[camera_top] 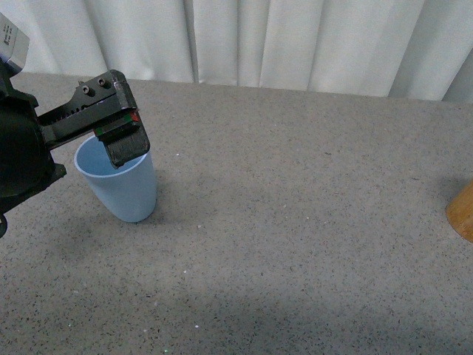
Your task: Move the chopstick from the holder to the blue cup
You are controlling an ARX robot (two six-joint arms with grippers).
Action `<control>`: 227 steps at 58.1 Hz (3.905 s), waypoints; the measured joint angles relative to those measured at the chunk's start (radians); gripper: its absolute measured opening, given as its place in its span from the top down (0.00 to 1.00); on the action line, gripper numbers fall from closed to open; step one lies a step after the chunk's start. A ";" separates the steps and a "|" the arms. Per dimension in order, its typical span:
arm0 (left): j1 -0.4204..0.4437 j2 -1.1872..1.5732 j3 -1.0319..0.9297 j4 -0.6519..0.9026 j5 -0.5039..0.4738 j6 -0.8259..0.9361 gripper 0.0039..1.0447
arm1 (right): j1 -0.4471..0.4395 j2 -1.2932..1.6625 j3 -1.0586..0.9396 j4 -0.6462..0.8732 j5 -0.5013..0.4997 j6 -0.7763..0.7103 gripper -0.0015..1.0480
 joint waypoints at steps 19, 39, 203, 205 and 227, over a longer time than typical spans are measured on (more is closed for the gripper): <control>0.034 0.051 0.024 -0.073 -0.054 -0.003 0.06 | 0.000 0.000 0.000 0.000 0.000 0.000 0.09; 0.058 0.093 0.043 -0.088 -0.052 -0.029 0.06 | 0.000 0.000 0.000 0.000 0.000 0.000 0.09; -0.283 0.406 0.462 -0.204 0.005 -0.104 0.97 | 0.000 0.000 0.000 0.000 0.000 0.000 0.09; -0.289 0.406 0.462 -0.204 0.008 -0.104 0.97 | 0.000 0.000 0.000 0.000 0.000 0.000 0.09; -0.314 0.425 0.471 -0.204 -0.003 -0.102 0.97 | 0.000 0.000 0.000 0.000 0.000 0.000 0.09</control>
